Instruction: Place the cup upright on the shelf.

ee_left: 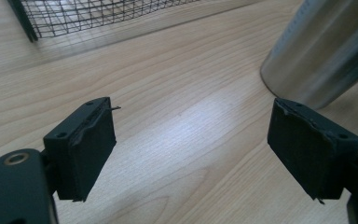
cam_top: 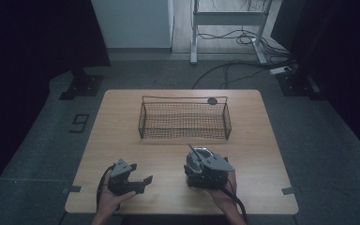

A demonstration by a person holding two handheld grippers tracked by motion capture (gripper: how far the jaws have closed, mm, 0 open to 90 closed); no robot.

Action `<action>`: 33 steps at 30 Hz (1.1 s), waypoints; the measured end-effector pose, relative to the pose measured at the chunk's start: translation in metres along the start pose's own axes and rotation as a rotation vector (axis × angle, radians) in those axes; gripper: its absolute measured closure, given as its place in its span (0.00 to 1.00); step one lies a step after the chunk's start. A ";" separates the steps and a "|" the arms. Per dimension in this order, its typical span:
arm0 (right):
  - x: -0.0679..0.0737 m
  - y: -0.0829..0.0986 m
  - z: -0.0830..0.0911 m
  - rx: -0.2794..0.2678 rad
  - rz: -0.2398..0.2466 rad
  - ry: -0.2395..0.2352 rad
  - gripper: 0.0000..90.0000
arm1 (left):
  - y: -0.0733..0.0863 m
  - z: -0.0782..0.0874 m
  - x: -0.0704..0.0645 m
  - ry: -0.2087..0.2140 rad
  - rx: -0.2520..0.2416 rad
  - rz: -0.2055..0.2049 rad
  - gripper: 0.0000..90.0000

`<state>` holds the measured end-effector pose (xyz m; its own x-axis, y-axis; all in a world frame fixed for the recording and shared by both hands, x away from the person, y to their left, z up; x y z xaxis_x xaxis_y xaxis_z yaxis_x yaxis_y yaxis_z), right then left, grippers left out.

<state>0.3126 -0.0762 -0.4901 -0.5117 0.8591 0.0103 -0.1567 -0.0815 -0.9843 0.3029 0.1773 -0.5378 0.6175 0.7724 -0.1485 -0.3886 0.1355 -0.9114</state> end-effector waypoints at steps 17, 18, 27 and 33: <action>-0.003 0.000 0.001 -0.006 -0.008 0.007 0.04 | -0.003 0.005 0.001 -0.007 -0.014 -0.004 0.17; -0.003 0.000 0.001 -0.006 -0.008 0.007 0.04 | -0.003 0.005 0.001 -0.007 -0.014 -0.004 0.17; -0.003 -0.008 0.005 -0.028 -0.010 0.001 0.04 | -0.003 0.005 0.001 -0.007 -0.012 -0.008 0.17; -0.007 -0.014 0.008 -0.041 -0.015 0.003 0.04 | -0.003 0.005 0.001 -0.008 -0.011 -0.003 0.17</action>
<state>0.3113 -0.0849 -0.4750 -0.5066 0.8618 0.0249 -0.1294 -0.0474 -0.9905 0.3016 0.1811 -0.5334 0.6135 0.7767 -0.1426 -0.3794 0.1315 -0.9159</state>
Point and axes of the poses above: each handheld gripper's, and its own axes: z roughly backward along the jaws, y roughly out of its underside, x roughly to its left, the point moved 6 cm from there along -z, roughly forward along the jaws, and after that the axes turned 14 degrees about -x, right-handed, at the moved point
